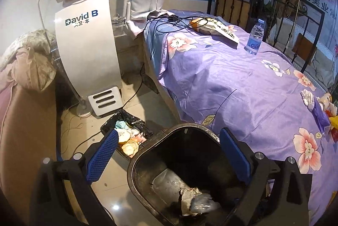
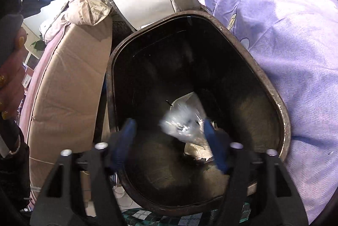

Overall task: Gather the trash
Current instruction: 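Drop the tissue and plastic bag into the black bin with both tools, then grasp the yellow foam net with the left tool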

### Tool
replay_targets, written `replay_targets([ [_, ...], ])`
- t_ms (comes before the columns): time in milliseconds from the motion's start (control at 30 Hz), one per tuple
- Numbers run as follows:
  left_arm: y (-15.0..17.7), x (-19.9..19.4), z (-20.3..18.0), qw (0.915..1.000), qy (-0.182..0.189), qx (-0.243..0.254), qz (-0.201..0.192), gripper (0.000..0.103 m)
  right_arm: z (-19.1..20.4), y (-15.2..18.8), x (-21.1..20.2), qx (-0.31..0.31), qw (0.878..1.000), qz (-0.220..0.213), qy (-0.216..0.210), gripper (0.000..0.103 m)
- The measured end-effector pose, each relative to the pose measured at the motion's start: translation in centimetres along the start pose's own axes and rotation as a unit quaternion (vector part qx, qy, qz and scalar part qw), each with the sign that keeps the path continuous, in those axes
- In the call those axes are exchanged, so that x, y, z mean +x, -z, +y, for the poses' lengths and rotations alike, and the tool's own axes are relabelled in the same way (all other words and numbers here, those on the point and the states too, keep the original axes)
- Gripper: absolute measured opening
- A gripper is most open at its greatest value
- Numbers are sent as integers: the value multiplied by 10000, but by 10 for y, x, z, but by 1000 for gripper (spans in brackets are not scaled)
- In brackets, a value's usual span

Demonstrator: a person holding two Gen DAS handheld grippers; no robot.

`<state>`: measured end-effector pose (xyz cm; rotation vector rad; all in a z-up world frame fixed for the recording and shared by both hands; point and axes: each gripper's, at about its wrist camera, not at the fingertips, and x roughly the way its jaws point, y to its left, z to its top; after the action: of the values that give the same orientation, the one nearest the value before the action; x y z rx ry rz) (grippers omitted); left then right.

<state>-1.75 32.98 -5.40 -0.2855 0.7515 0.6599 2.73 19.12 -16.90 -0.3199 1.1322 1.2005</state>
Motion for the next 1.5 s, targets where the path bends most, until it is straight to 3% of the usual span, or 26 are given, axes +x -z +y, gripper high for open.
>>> replay_targets([
  [233,0,5,-2,9998,162,-105,62,95,9,5,-15,-209,9993,-310,59,83],
  [467,5,12,-15,9991,372,-42,180,96,3,17,-64,-1,9933,-1095,373,85],
  [667,6,20,-48,9962,789,132,349,96,-16,34,-122,352,9779,-1878,853,86],
  [833,12,17,-100,9890,1319,579,331,96,-46,56,-174,946,9584,-2433,1156,88],
  [967,23,7,-151,9770,1815,1084,290,96,-77,84,-210,1464,9391,-2749,1450,89],
  [1167,42,-4,-225,9504,2531,1774,365,96,-123,135,-262,2101,9113,-2882,2057,89],
  [1400,54,-15,-305,9174,3108,2463,335,96,-178,190,-320,2796,8779,-2996,2477,89],
  [1500,54,-16,-340,9041,3270,2736,278,96,-202,202,-338,2942,8696,-3007,2587,89],
])
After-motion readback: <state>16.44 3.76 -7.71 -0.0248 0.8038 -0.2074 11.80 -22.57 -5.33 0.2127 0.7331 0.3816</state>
